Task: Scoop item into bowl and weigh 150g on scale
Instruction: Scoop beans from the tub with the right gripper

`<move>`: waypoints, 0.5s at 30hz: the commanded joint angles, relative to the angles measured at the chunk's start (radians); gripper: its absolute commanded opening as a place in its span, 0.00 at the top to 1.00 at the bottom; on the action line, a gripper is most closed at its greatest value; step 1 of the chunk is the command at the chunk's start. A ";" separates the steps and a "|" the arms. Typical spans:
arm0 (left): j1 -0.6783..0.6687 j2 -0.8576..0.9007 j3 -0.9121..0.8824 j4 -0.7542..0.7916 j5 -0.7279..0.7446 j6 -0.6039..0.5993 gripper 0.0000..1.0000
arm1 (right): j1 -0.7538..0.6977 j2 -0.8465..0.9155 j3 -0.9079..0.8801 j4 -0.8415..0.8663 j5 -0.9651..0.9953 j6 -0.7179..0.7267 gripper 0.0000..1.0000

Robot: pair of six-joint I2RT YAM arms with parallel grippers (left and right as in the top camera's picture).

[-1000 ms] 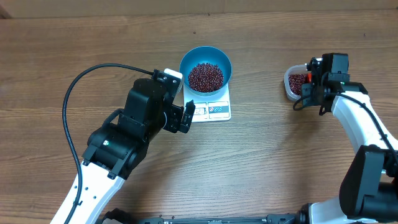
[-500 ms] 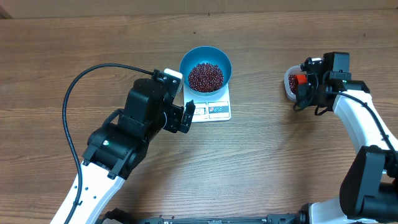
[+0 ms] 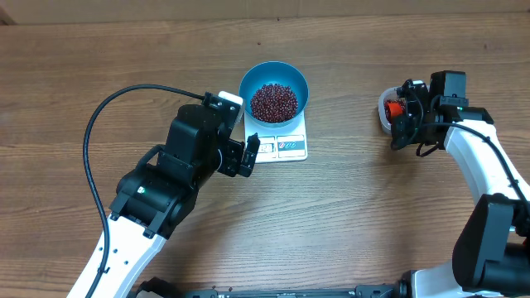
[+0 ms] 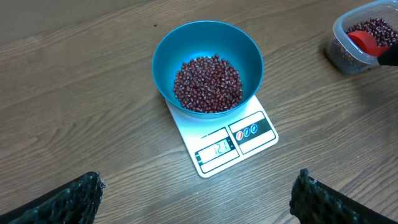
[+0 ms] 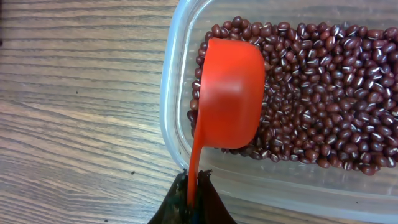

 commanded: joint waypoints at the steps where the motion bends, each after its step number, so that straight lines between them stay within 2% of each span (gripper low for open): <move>1: 0.005 0.000 0.002 0.001 0.009 -0.007 0.00 | -0.004 0.030 -0.021 -0.002 -0.033 -0.006 0.96; 15: 0.005 0.000 0.002 0.001 0.009 -0.007 0.00 | -0.242 0.030 -0.021 0.027 -0.424 -0.006 0.96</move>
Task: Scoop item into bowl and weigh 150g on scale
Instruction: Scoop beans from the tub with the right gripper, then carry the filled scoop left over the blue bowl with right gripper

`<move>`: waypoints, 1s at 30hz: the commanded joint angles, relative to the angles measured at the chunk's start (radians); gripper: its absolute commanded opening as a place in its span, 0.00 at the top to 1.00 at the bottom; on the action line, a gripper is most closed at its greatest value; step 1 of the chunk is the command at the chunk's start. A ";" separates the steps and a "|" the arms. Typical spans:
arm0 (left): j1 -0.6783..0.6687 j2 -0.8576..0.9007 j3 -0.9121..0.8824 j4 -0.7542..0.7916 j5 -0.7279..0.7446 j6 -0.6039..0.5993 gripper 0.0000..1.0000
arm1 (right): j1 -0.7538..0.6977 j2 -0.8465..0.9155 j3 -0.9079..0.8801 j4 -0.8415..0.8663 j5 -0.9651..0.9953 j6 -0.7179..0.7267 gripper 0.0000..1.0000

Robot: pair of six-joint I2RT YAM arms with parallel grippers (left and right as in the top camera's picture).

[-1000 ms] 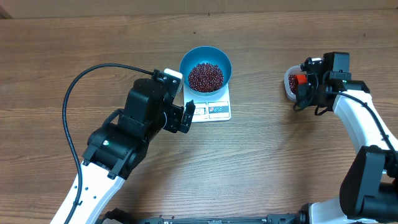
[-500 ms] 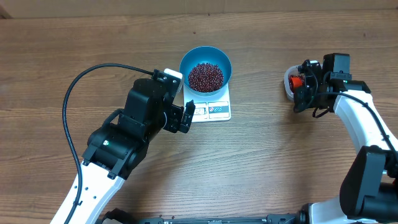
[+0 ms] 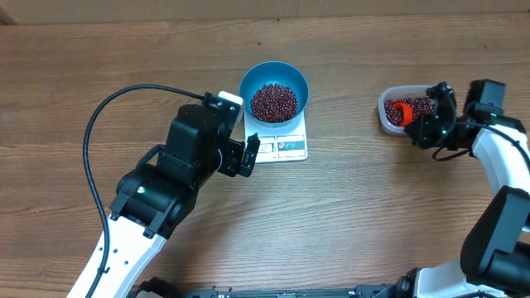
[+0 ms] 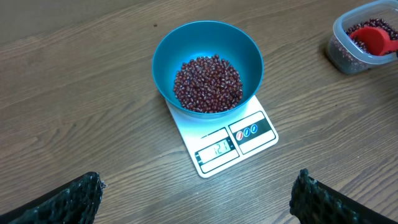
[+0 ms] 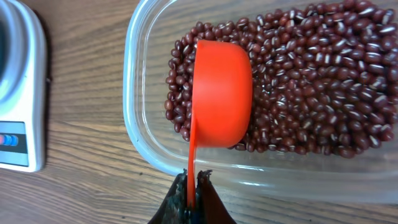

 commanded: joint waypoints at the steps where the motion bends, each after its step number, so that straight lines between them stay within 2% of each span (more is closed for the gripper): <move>1: 0.005 0.000 0.002 0.001 0.009 -0.007 0.00 | -0.032 0.005 -0.009 0.012 -0.153 -0.004 0.96; 6: 0.005 0.000 0.002 0.001 0.009 -0.007 0.00 | -0.084 0.005 -0.009 0.013 -0.290 -0.003 0.96; 14: 0.005 0.000 0.002 0.001 0.009 -0.007 0.00 | -0.163 0.005 -0.009 -0.005 -0.366 0.005 0.96; 18: 0.005 0.000 0.002 0.001 0.009 -0.007 0.00 | -0.202 0.005 -0.009 -0.025 -0.464 0.005 0.96; 23: 0.005 0.000 0.002 0.001 0.009 -0.007 0.01 | -0.203 0.005 -0.009 -0.028 -0.584 0.010 0.96; 30: 0.005 0.000 0.002 0.001 0.009 -0.007 0.01 | -0.201 0.005 -0.009 -0.024 -0.663 0.199 0.96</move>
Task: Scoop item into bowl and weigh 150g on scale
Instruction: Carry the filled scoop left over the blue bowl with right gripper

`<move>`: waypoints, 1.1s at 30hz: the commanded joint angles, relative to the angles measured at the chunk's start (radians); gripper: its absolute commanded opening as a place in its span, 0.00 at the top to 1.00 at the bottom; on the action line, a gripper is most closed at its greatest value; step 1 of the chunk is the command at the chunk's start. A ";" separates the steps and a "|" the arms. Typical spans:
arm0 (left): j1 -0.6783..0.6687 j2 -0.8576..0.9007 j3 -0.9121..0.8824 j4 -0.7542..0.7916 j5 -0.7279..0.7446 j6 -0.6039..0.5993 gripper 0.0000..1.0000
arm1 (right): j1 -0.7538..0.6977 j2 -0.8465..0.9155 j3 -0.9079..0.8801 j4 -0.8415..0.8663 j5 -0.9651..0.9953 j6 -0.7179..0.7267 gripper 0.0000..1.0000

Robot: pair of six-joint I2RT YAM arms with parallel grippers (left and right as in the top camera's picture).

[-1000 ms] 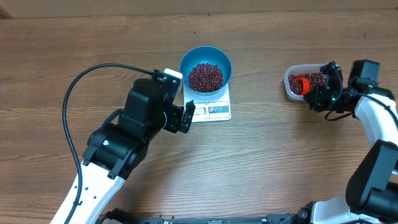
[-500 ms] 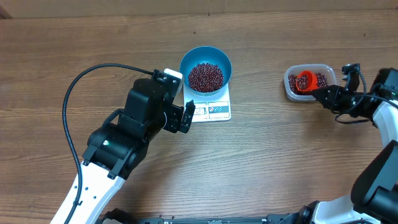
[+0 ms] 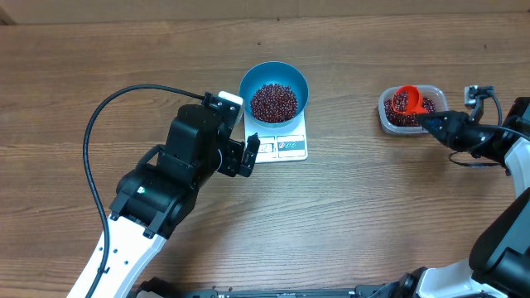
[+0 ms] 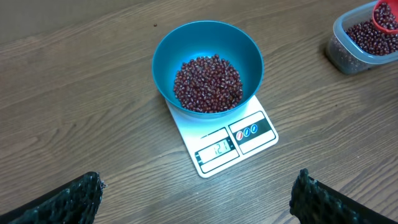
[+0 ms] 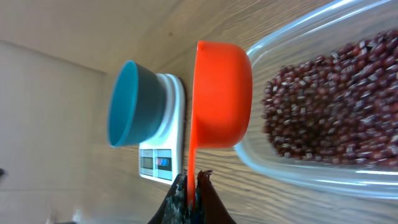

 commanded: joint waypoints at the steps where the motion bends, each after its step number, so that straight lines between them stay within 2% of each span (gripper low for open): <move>1: 0.005 0.000 0.002 0.001 0.009 -0.007 0.00 | -0.001 0.003 -0.007 0.006 -0.117 0.116 0.96; 5: 0.005 0.000 0.002 0.001 0.009 -0.007 0.00 | 0.016 0.003 -0.007 0.005 -0.253 0.119 0.96; 8: 0.005 0.000 0.002 0.001 0.009 -0.007 0.00 | 0.045 0.003 -0.007 0.009 -0.263 0.147 0.96; 13: 0.005 0.000 0.002 0.001 0.009 -0.007 0.01 | 0.130 0.003 -0.007 0.066 -0.262 0.258 0.96; 18: 0.005 0.000 0.002 0.001 0.009 -0.007 0.01 | 0.244 0.003 -0.007 0.216 -0.257 0.399 0.96; 20: 0.005 0.000 0.002 0.001 0.009 -0.007 0.01 | 0.310 0.003 -0.007 0.311 -0.206 0.498 0.96; 24: 0.005 0.000 0.002 0.001 0.009 -0.007 0.00 | 0.426 0.003 -0.007 0.446 -0.100 0.602 0.96; 33: 0.005 0.000 0.002 0.001 0.009 -0.007 0.00 | 0.616 0.003 -0.007 0.580 0.117 0.607 0.96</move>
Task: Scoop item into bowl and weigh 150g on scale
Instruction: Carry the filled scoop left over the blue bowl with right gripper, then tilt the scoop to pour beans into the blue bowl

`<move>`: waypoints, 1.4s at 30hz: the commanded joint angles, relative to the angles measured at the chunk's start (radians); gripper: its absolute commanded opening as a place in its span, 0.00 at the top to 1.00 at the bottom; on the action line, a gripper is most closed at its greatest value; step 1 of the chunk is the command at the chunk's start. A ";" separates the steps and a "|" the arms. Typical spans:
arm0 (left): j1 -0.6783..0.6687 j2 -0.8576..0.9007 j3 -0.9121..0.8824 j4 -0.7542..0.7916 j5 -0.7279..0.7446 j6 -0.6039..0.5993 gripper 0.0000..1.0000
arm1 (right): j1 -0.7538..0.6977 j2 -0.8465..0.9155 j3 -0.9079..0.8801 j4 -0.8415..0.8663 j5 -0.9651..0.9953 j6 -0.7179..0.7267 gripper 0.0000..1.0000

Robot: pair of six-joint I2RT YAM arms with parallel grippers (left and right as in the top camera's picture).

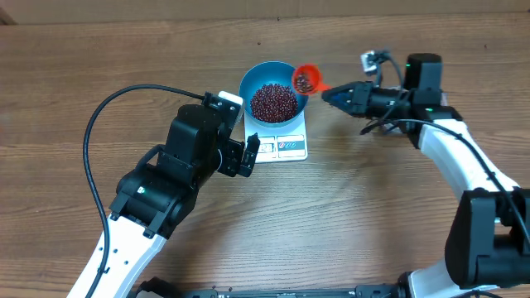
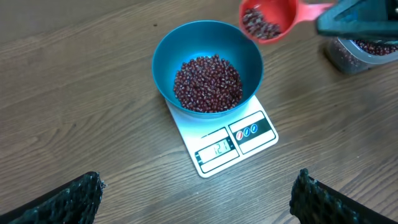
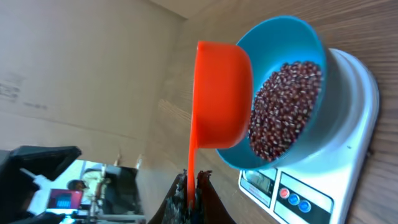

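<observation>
A blue bowl (image 1: 273,91) of dark red beans sits on a white scale (image 1: 281,146) at the table's middle. My right gripper (image 1: 333,91) is shut on the handle of an orange scoop (image 1: 305,79), which holds beans and hangs over the bowl's right rim. In the left wrist view the scoop (image 2: 268,18) shows beans inside, above the bowl (image 2: 208,68); the scale display (image 2: 217,149) is lit. From the right wrist the scoop (image 3: 221,93) is seen from below beside the bowl (image 3: 286,93). My left gripper (image 1: 248,156) stands open just left of the scale.
A clear tub of beans (image 2: 360,53) stands right of the scale, partly behind my right arm in the left wrist view and hidden under that arm from overhead. A black cable (image 1: 108,141) loops over the left side of the table.
My right gripper has moved left with the scoop, from above the bean tub to over the bowl's right rim. The left arm has not moved.
The scoop lay in the tub's beans with my right gripper shut on its handle. Then it sat turned in the beans, then raised above the tub with beans in it. Now it hangs over the bowl. The left gripper stayed open by the scale.
</observation>
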 commanded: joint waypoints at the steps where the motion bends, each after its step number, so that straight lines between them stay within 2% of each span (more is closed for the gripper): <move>1: 0.005 0.000 0.002 0.002 0.009 -0.007 0.01 | 0.076 0.001 0.002 0.019 0.207 0.010 0.96; 6: 0.005 0.000 0.002 0.002 0.009 -0.007 0.00 | 0.145 0.001 0.002 0.020 0.407 -0.044 0.96; 8: 0.005 0.000 0.002 0.002 0.009 -0.007 0.01 | 0.172 0.001 0.002 0.024 0.420 -0.187 0.96; 15: 0.005 0.000 0.002 0.002 0.009 -0.007 0.00 | 0.233 0.001 0.002 0.031 0.420 -0.552 0.96; 23: 0.005 0.000 0.002 0.002 0.009 -0.007 0.00 | 0.238 0.001 0.002 0.030 0.420 -0.895 0.96; 28: 0.005 0.000 0.002 0.002 0.009 -0.007 0.00 | 0.238 0.001 0.002 0.031 0.444 -1.061 0.96; 31: 0.005 0.000 0.002 0.002 0.009 -0.007 0.00 | 0.238 0.001 0.002 0.031 0.449 -1.102 0.96; 42: 0.005 0.000 0.002 0.002 0.009 -0.007 0.00 | 0.238 0.001 0.002 0.031 0.460 -1.101 0.96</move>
